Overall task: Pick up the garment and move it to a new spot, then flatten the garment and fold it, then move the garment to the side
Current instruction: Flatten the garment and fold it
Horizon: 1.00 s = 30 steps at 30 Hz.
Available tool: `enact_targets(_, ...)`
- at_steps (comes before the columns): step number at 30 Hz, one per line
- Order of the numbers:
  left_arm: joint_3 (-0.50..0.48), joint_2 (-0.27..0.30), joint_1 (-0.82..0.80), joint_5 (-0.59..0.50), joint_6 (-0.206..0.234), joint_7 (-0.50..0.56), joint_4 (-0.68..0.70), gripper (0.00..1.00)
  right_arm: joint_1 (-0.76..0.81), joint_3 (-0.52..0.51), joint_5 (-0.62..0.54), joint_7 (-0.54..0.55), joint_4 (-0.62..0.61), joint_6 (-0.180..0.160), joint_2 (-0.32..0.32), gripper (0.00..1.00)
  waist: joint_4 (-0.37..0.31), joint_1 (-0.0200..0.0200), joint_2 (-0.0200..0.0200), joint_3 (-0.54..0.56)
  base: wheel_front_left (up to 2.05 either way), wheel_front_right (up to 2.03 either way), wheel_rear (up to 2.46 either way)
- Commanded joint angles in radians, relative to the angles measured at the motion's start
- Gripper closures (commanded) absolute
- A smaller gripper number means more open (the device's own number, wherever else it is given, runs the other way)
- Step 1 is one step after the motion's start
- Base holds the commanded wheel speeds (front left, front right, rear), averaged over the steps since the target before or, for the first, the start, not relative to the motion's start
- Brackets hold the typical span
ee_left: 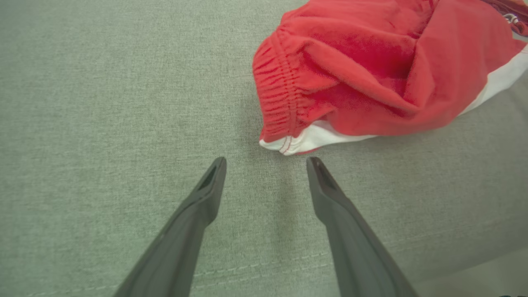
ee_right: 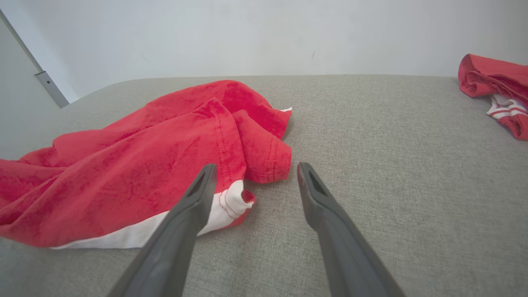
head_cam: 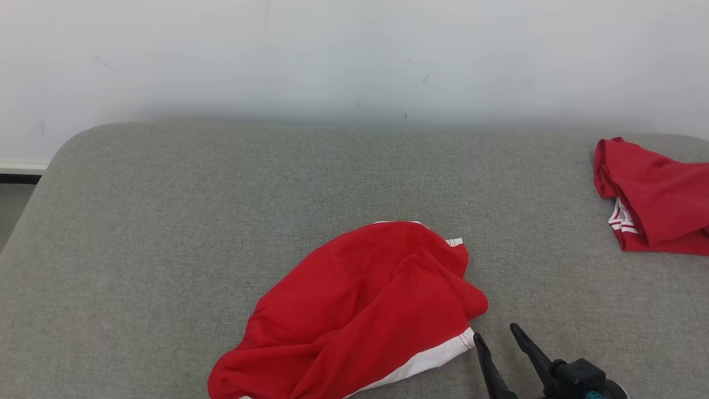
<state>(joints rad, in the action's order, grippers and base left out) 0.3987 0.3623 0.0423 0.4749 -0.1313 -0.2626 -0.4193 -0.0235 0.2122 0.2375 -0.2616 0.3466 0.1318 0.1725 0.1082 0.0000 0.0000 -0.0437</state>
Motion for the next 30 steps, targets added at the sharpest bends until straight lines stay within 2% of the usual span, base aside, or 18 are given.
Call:
enact_targets(1, -0.001, 0.002, -0.021, -0.009, 0.002, -0.003, -0.009, 0.00, -0.015, 0.013, -0.011, -0.004, 0.010, -0.003, 0.015, 0.00, 0.001, 0.0000, 0.0000, -0.001, 0.00, 0.00, 0.00)
enact_targets(7, 0.020, 0.007, -0.070, -0.008, 0.002, -0.003, -0.043, 0.00, -0.066, 0.094, 0.003, -0.004, 0.079, -0.003, 0.051, 0.00, -0.008, 0.0000, 0.0000, -0.007, 0.00, 0.00, 0.00)
enact_targets(16, 0.076, 0.014, -0.106, 0.021, 0.002, -0.003, -0.076, 0.00, -0.146, 0.200, 0.034, -0.004, 0.185, -0.003, 0.070, 0.00, -0.014, 0.0000, 0.0000, -0.018, 0.00, 0.00, 0.00)
enact_targets(17, 0.083, 0.014, -0.112, 0.028, 0.002, -0.003, -0.079, 0.00, -0.158, 0.209, 0.042, -0.004, 0.198, -0.003, 0.069, 0.05, -0.013, 0.0000, 0.0000, -0.019, 0.00, 0.00, 0.00)
enact_targets(18, 0.092, 0.015, -0.119, 0.036, 0.002, -0.003, -0.084, 0.19, -0.166, 0.222, 0.049, -0.004, 0.218, -0.003, 0.070, 0.53, -0.011, 0.0000, 0.0000, -0.020, 0.00, 0.00, 0.00)
enact_targets(19, 0.099, 0.014, -0.128, 0.046, 0.002, -0.003, -0.086, 0.64, -0.179, 0.232, 0.049, -0.004, 0.231, -0.003, 0.074, 1.00, -0.009, 0.0000, 0.0000, -0.020, 0.00, 0.00, 0.00)
enact_targets(20, 0.103, 0.014, -0.135, 0.053, 0.002, -0.003, -0.088, 0.80, -0.191, 0.238, 0.055, -0.004, 0.240, -0.003, 0.075, 1.00, -0.007, 0.0000, 0.0000, -0.022, 0.00, 0.00, 0.00)
enact_targets(21, 0.110, 0.014, -0.138, 0.058, 0.002, -0.003, -0.090, 1.00, -0.201, 0.246, 0.059, -0.004, 0.248, -0.003, 0.075, 1.00, -0.006, 0.0000, 0.0000, -0.022, 0.00, 0.00, 0.00)
enact_targets(26, 0.125, 0.021, -0.135, 0.081, 0.002, -0.003, -0.076, 1.00, -0.215, 0.270, 0.079, -0.004, 0.260, -0.003, 0.084, 1.00, 0.000, 0.0000, 0.0000, -0.019, 0.00, 0.00, 0.00)
enact_targets(30, 0.110, 0.026, -0.085, 0.079, 0.002, -0.003, -0.010, 1.00, -0.169, 0.246, 0.086, -0.004, 0.204, -0.003, 0.105, 1.00, 0.000, 0.0000, 0.0000, -0.009, 0.00, 0.00, 0.00)
